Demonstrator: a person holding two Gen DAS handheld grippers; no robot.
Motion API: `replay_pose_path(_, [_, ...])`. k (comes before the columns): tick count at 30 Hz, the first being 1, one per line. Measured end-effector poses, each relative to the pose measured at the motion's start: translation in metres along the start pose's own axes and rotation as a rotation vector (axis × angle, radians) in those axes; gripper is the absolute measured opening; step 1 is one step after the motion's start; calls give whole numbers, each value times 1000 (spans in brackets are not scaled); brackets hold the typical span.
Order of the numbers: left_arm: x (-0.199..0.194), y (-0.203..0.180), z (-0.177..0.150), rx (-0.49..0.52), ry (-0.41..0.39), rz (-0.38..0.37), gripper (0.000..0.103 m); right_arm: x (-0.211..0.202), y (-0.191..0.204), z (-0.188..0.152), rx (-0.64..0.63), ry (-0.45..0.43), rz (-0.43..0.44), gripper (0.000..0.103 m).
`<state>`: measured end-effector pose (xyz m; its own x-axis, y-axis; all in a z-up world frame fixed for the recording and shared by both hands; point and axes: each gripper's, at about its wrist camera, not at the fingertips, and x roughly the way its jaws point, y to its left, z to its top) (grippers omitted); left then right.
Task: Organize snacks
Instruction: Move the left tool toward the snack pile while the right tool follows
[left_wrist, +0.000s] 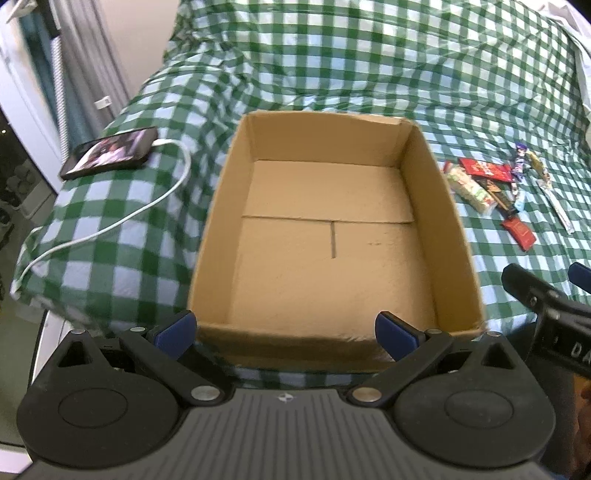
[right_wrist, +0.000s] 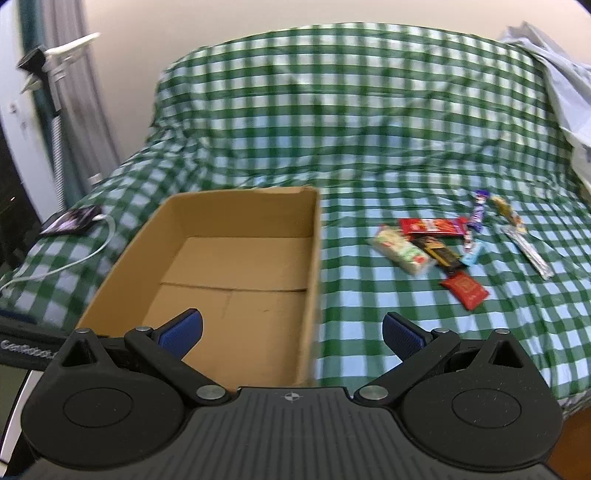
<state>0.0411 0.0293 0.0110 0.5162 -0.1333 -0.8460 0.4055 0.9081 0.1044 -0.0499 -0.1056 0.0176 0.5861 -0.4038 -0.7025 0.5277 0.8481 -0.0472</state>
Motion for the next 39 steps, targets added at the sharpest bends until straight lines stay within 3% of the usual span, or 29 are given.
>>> replay_pose_path(10, [12,-64,36,69,-7,-131,103,21,-77,16,191,-42,-62,103])
replay_pose_path(22, [24,-160,71,206,-52,-174,103,44,-161,26,282,-17,-175,103])
replay_pose_path(39, [71,-252,108,273,-12,-190,103,76,-248,26,355,17,-297,103])
